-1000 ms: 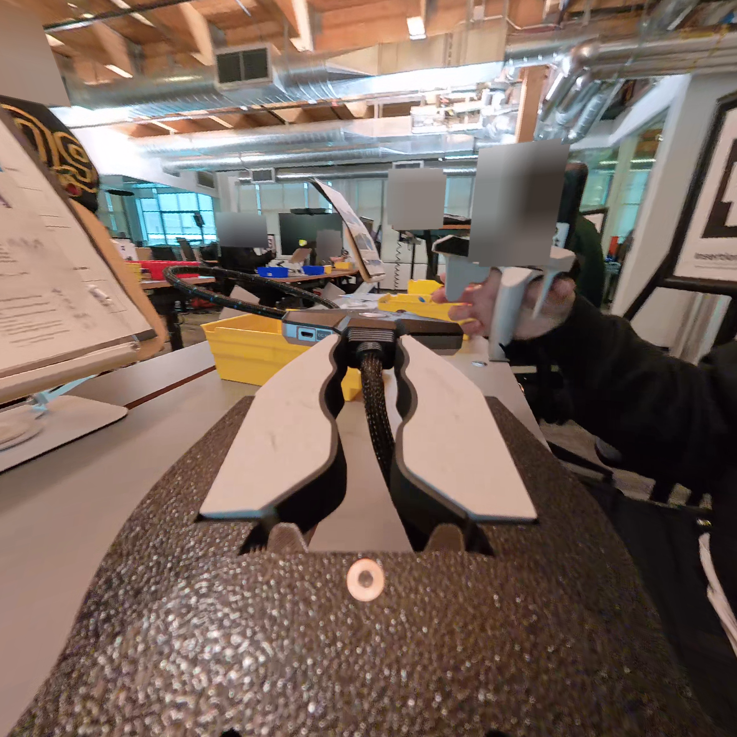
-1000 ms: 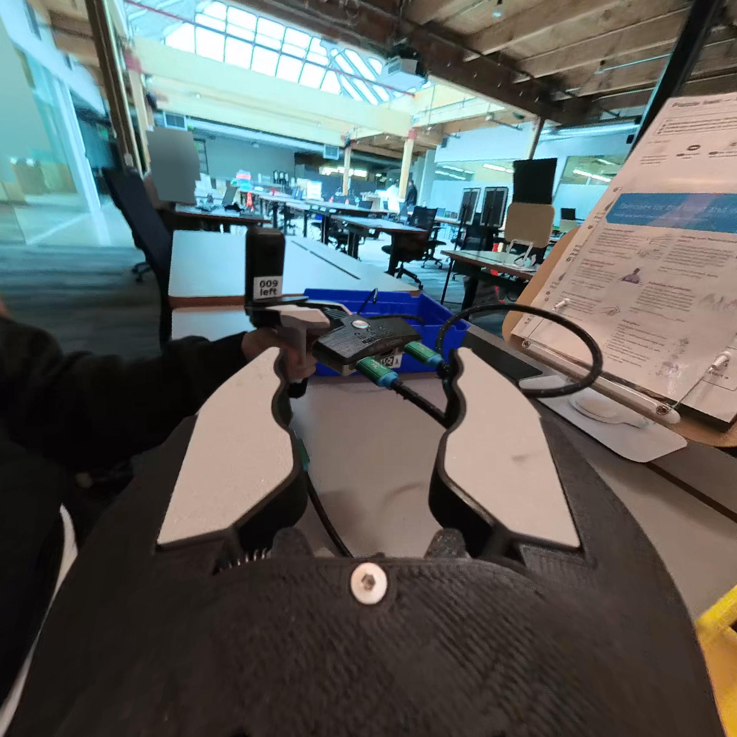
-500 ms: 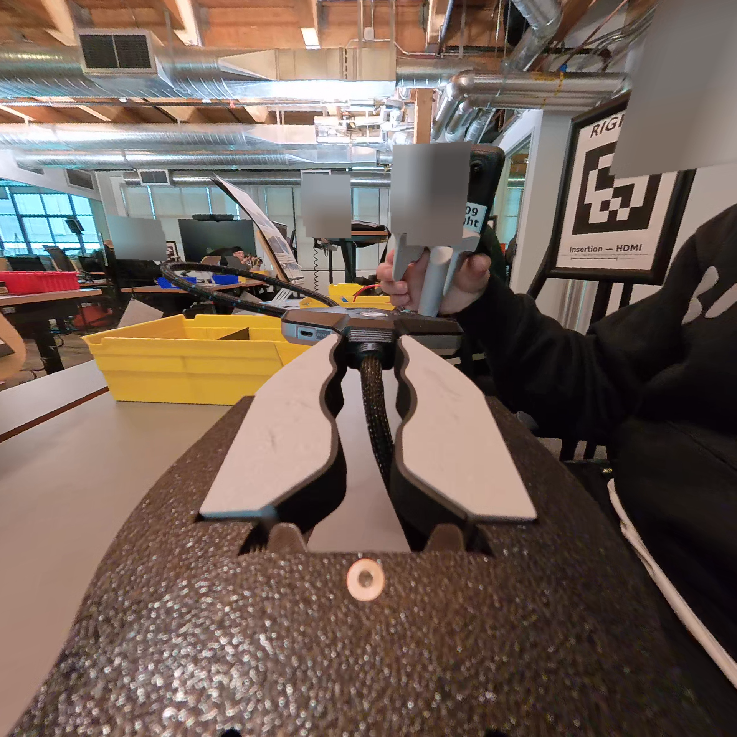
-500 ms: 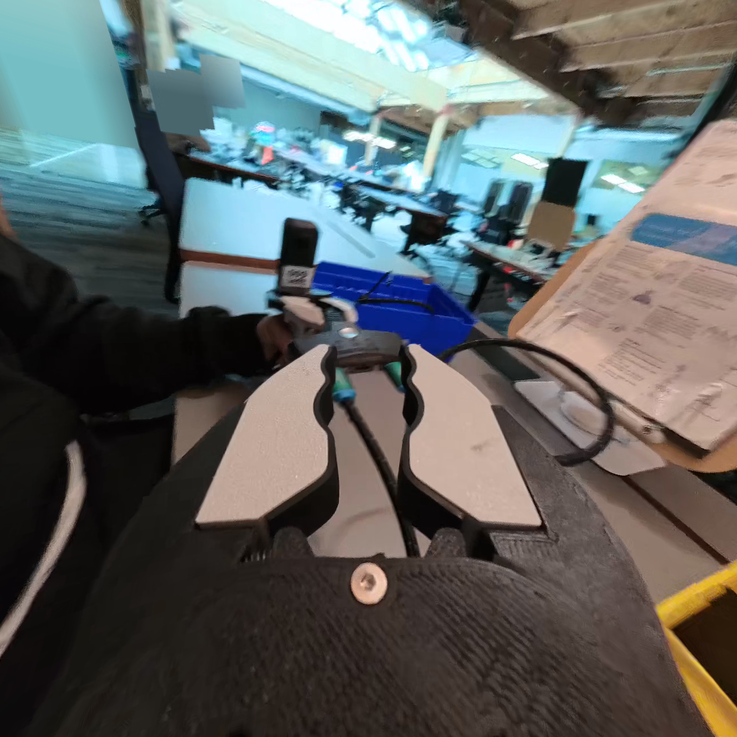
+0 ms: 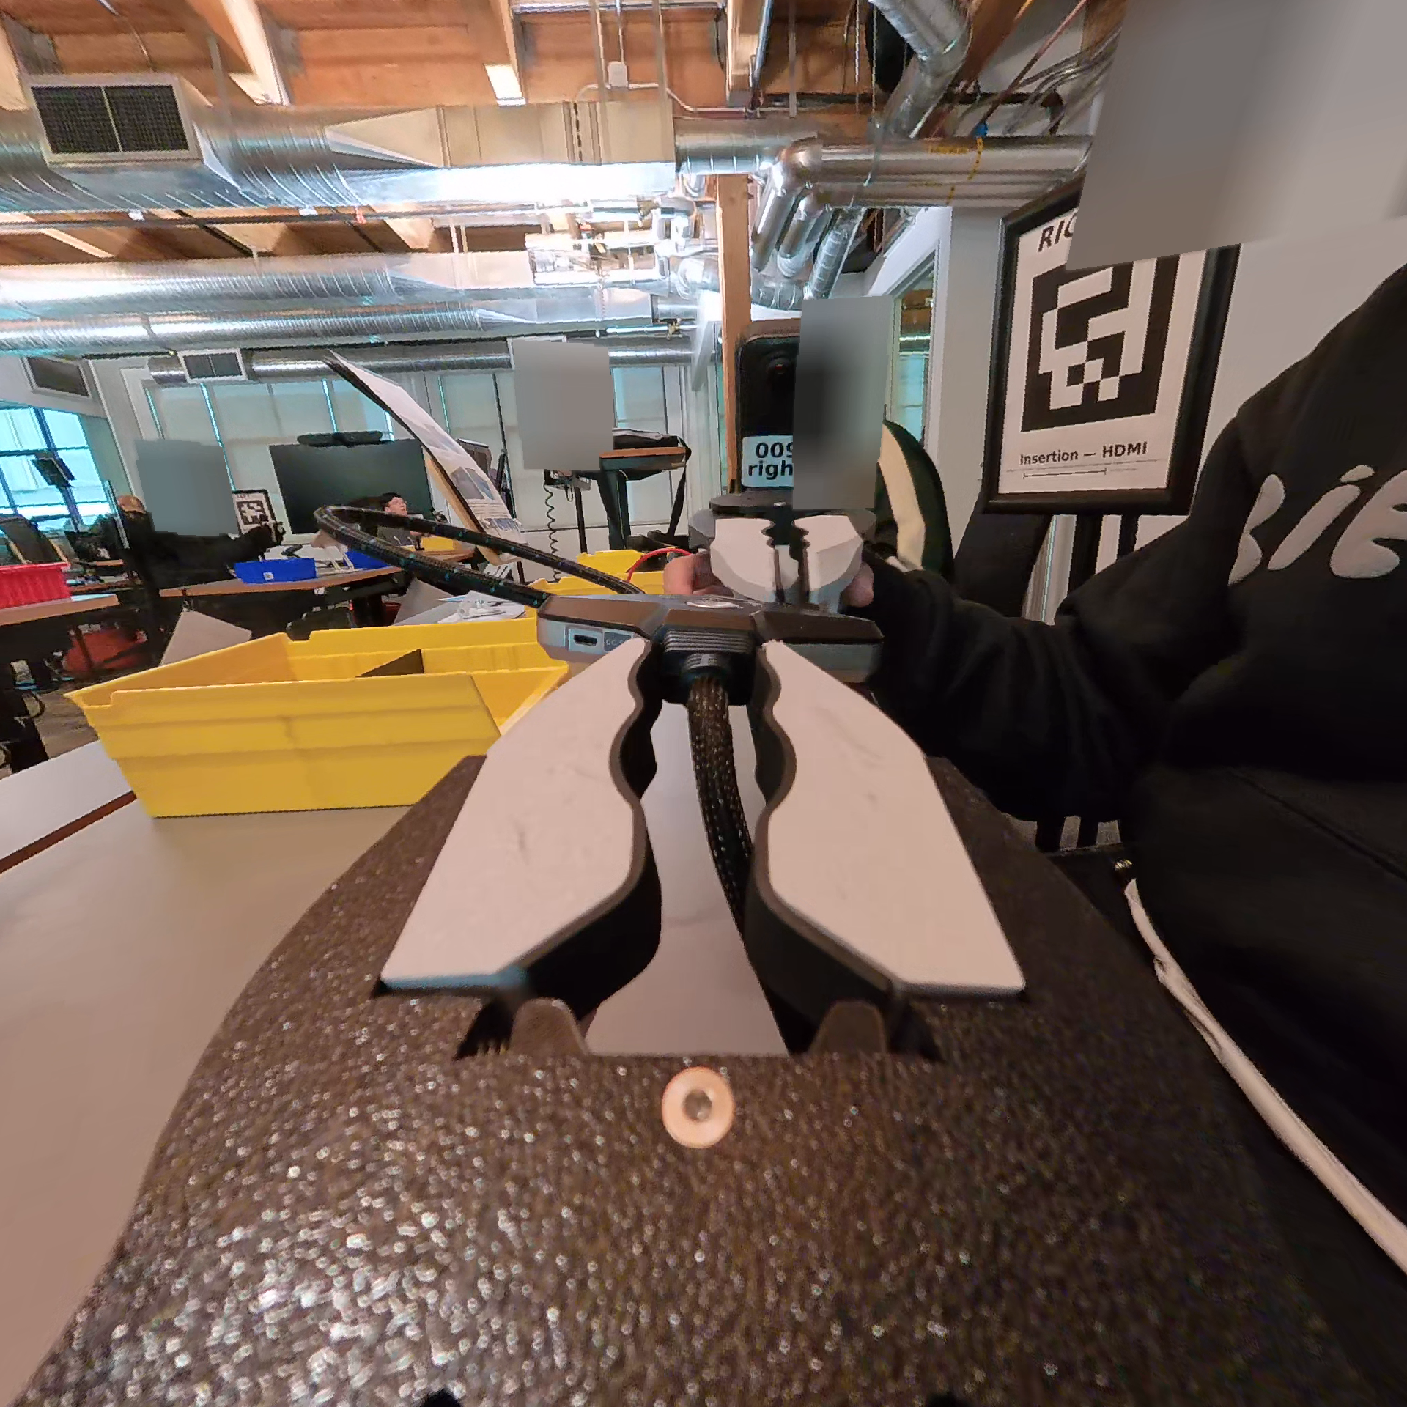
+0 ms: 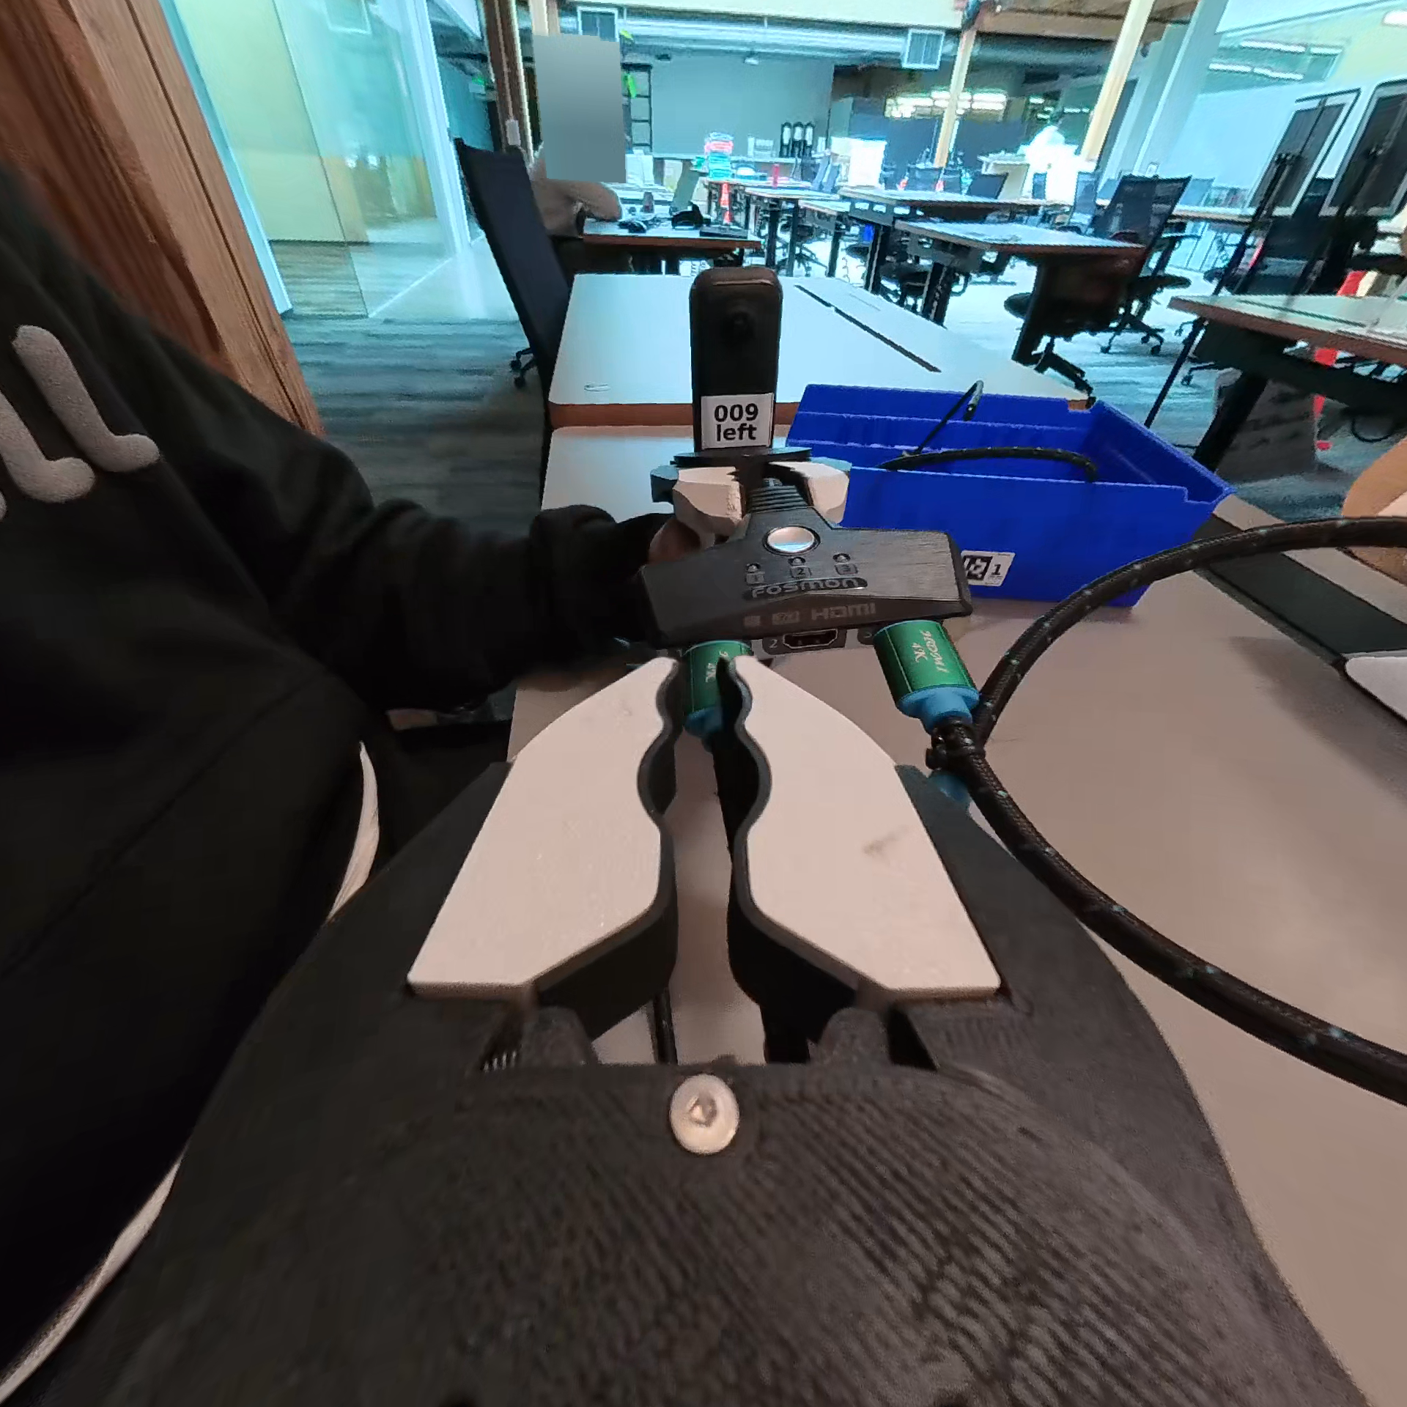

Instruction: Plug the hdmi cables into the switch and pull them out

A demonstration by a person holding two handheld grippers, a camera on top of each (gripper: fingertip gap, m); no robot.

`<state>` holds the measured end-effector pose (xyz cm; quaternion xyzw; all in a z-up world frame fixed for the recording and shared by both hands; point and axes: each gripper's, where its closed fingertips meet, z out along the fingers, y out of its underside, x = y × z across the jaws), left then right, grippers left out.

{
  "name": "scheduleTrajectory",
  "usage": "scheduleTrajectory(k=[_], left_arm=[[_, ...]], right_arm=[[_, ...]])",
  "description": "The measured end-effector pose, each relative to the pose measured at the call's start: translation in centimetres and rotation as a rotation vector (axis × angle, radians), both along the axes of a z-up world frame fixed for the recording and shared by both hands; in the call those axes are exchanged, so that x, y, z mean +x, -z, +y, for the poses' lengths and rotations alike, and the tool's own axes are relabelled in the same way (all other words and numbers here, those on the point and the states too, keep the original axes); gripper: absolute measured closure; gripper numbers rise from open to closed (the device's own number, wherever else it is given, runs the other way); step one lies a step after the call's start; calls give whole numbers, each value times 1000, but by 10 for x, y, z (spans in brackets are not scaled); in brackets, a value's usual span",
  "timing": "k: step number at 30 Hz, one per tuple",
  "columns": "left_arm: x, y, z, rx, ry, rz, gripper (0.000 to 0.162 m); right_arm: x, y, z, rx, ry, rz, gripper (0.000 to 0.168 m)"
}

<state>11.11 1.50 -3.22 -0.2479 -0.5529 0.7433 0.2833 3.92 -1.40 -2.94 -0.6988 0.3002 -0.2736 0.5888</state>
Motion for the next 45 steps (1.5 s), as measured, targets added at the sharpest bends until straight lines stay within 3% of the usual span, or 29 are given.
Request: scheduleTrajectory(k=[2,4,5,9,13,45], left_arm=[[1,0,1,-4,2,2,139],[3,-1,2,-10,-2,3,139],[3,-1,2,-11,-4,1,139],[2,-1,4,-15,3,-2,139],[3,-2,5,-24,-3,-1,139],[16,-2,5,-10,-22,67,139]], right_arm=[[-2,0,5,-18,-21,-16,147],[0,5,4,-74,18,-13,116],[3,8,2,-111,47,-9,109],[3,15,8,-132,26,26,127],[8,8,2,-25,58,37,145],[26,6,7,184,45,-33,146]])
